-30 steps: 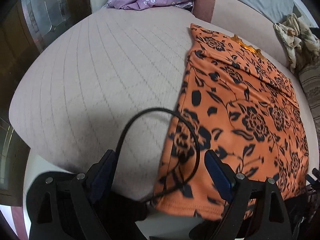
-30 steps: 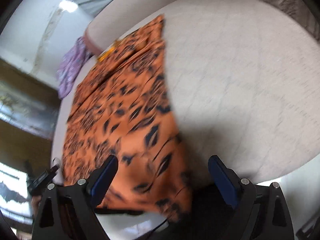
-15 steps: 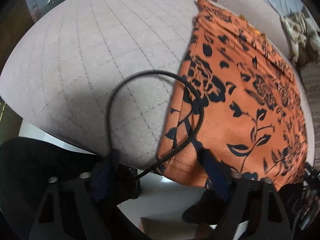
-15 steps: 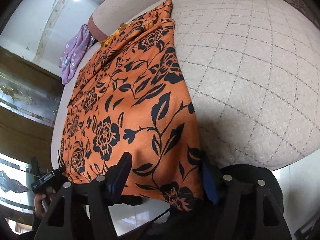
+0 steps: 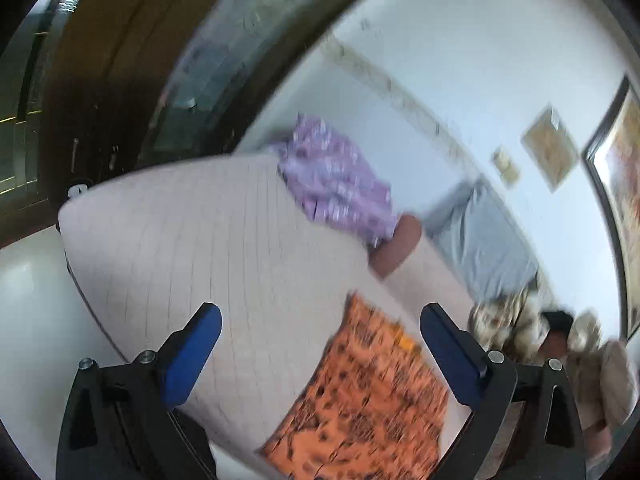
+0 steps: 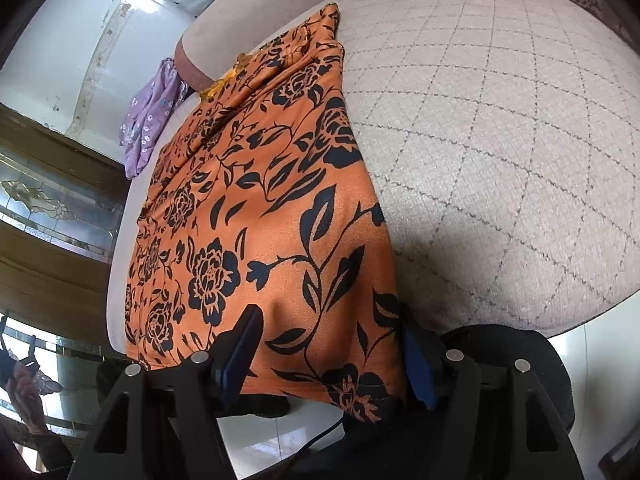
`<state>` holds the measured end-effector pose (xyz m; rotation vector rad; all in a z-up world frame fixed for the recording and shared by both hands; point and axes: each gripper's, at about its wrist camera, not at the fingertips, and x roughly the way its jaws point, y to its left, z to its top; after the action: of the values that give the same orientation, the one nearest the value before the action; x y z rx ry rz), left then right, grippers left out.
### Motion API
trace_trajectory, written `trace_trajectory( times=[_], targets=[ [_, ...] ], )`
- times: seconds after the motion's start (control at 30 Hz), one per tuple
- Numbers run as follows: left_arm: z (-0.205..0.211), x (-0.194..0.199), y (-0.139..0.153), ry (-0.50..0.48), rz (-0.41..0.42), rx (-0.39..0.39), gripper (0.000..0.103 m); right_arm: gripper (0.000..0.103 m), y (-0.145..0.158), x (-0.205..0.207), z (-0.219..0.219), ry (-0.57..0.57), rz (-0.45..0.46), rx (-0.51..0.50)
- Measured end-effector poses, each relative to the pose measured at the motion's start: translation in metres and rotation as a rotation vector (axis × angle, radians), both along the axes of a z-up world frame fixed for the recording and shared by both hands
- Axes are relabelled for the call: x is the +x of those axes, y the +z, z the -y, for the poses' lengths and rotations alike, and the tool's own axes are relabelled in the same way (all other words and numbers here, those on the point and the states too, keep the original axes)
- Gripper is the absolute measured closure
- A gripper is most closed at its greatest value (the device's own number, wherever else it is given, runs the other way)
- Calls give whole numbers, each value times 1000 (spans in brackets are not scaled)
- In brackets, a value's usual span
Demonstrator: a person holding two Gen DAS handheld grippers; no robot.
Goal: Fold small clothes
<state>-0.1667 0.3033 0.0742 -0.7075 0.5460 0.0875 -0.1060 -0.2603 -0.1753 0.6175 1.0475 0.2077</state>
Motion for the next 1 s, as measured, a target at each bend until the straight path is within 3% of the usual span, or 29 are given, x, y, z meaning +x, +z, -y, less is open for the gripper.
trace_trajectory(
  times=[0.07, 0.2, 0.33, 0.4, 0.47, 0.57, 0.6, 0.63, 0.7, 0.77, 0.8, 0.9, 0.97, 1.0],
  targets=[
    [32, 24, -35, -87, -119, 59, 3, 33, 0, -1, -1, -1, 4, -4],
    [109, 79, -145, -342, -410, 200, 7, 33, 2, 0, 0, 9, -4, -2],
    [137, 110, -209, -420, -561, 332, 20, 33, 5, 2, 1, 29, -5, 0],
    [141, 106, -208, -427, -553, 382, 20, 33, 5, 3, 3, 22, -6, 0],
    [147, 102, -205, -447, -560, 449, 31, 33, 1, 5, 6, 10, -15, 24],
    [150, 98, -201, -484, -547, 452, 71, 34, 1, 7, 1, 26, -17, 0],
    [149, 96, -198, -501, -545, 416, 98, 39, 1, 8, 0, 33, -19, -8],
    [155, 97, -194, -514, -539, 374, 98, 52, 2, 8, 0, 36, -22, -15],
    [160, 92, -189, -502, -519, 374, 97, 77, 4, 7, 6, 28, -21, 8],
    [158, 93, -193, -492, -541, 358, 92, 77, 6, 5, 12, 18, -11, 57],
    [157, 97, -201, -494, -562, 359, 82, 76, 6, 5, 13, 18, -16, 51],
    [165, 95, -202, -546, -522, 366, 57, 73, -6, 7, 15, 5, -73, 50],
    [176, 91, -204, -554, -528, 427, 62, 73, -3, 6, 14, 7, -51, 58],
    [179, 91, -203, -558, -529, 439, 87, 77, -1, 5, 12, 19, -39, 59]
  ],
)
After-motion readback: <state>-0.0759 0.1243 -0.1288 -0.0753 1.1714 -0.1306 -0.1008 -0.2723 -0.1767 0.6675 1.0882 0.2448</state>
